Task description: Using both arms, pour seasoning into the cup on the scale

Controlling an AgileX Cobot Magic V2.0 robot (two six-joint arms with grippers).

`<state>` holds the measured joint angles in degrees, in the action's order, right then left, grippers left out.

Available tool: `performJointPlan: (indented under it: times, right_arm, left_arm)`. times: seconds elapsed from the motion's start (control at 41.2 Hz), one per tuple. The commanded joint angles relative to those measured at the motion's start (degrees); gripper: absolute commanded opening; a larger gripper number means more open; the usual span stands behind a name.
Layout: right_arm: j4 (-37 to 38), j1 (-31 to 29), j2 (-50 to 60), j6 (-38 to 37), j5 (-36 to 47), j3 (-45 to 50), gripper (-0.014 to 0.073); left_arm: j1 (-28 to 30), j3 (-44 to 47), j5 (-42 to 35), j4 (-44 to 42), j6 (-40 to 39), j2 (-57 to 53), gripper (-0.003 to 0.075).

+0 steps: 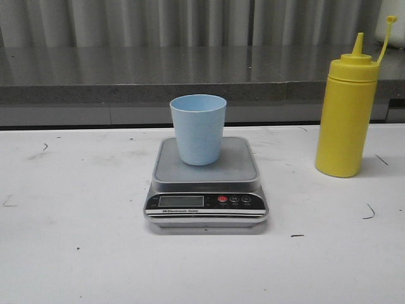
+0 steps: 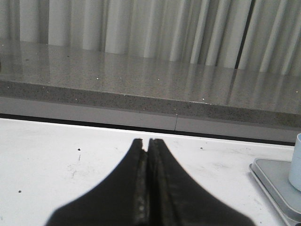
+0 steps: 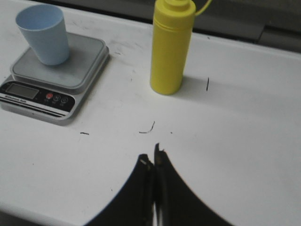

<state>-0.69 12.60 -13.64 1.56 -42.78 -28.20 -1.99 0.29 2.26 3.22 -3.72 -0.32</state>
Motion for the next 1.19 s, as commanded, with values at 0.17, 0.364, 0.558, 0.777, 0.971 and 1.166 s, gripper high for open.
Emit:
performJointPlan:
  times: [0.17, 0.364, 0.558, 0.777, 0.971, 1.166]
  right_arm:
    - [-3.7, -10.0, 8.6, 6.7, 24.2, 12.6, -0.0068]
    - [-3.6, -12.2, 15.0, 6.6, 36.2, 22.4, -0.0068]
    - [-4.8, -12.2, 15.2, 6.1, 44.3, 29.6, -0.0068]
    - [-5.8, -12.3, 15.2, 5.6, 43.4, 29.4, -0.0068]
    - [-5.8, -12.3, 15.2, 5.6, 43.9, 29.4, -0.0068]
    - [-1.0, -12.3, 15.2, -0.9, 44.7, 29.4, -0.0068]
  left_arm:
    - [0.0, 1.4, -5.0, 0.6, -0.1, -0.9, -0.0020]
    - [0.0, 1.4, -5.0, 0.6, -0.1, -0.9, -0.0020]
    - [0.0, 1.4, -5.0, 0.6, -0.1, -0.9, -0.0020]
    - [0.0, 1.4, -5.0, 0.6, -0.1, -0.9, -0.0020]
    - [0.0, 1.4, -5.0, 0.6, -0.1, -0.9, -0.0020]
    - [0.0, 1.4, -5.0, 0.6, -0.1, -0.9, -0.0020]
